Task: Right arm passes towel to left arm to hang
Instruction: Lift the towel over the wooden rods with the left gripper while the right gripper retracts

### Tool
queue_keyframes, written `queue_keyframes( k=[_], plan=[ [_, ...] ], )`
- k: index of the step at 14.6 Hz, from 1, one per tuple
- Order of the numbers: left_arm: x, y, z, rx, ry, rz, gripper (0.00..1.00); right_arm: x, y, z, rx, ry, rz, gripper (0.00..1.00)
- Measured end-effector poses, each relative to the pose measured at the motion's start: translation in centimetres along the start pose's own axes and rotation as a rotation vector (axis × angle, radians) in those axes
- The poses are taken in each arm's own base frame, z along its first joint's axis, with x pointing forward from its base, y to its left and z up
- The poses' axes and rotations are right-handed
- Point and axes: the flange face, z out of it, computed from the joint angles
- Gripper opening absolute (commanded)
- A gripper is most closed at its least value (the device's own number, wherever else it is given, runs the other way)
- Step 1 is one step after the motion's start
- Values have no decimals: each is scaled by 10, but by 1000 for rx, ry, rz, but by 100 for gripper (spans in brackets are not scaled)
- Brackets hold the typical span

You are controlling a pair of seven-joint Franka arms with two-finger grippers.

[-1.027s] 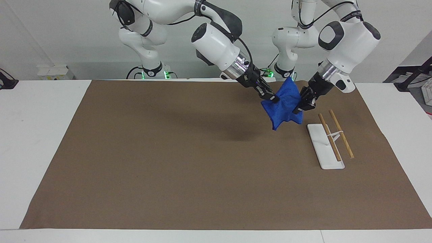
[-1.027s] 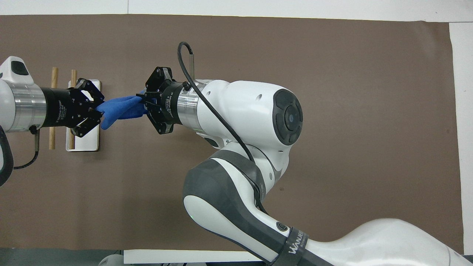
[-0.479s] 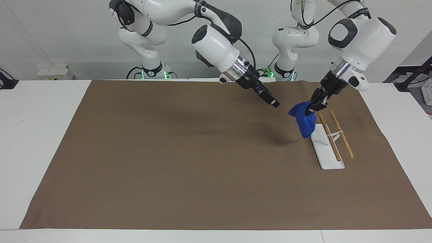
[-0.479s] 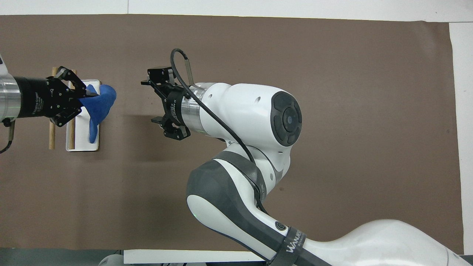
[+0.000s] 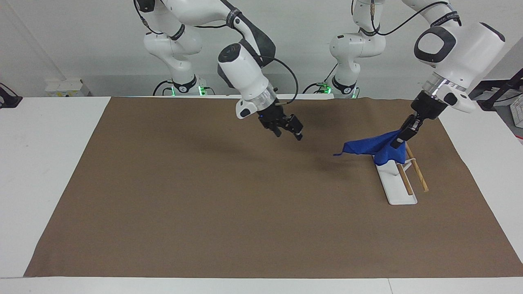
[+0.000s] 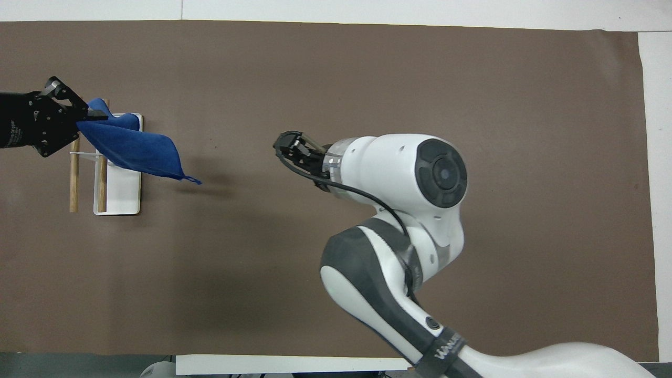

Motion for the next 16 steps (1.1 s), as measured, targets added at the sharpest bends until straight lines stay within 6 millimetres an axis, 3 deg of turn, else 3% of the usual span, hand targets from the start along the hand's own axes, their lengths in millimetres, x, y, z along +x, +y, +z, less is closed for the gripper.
queue_keyframes(
  k=[2, 4, 6, 8, 12, 14, 16],
  plan=[
    [11, -1, 7, -15, 38, 60, 0, 51, 52, -42, -106, -17, -156, 100],
    [21, -6, 14, -41, 45, 10, 0, 96, 106, -88, -196, -14, -296, 100],
    [30, -6, 18, -106, 55, -222, 0, 129, 155, -133, -276, 9, -365, 100],
    [31, 1, 17, -155, 84, -463, 0, 144, 189, -169, -329, 15, -361, 100],
    [27, 8, 20, -204, 90, -743, 0, 164, 222, -249, -402, 27, -411, 100],
    [32, -6, 28, -228, 124, -823, 0, 171, 231, -285, -399, 48, -419, 100],
    [35, -21, 37, -263, 167, -922, 0, 171, 229, -305, -400, 48, -434, 100]
  ],
)
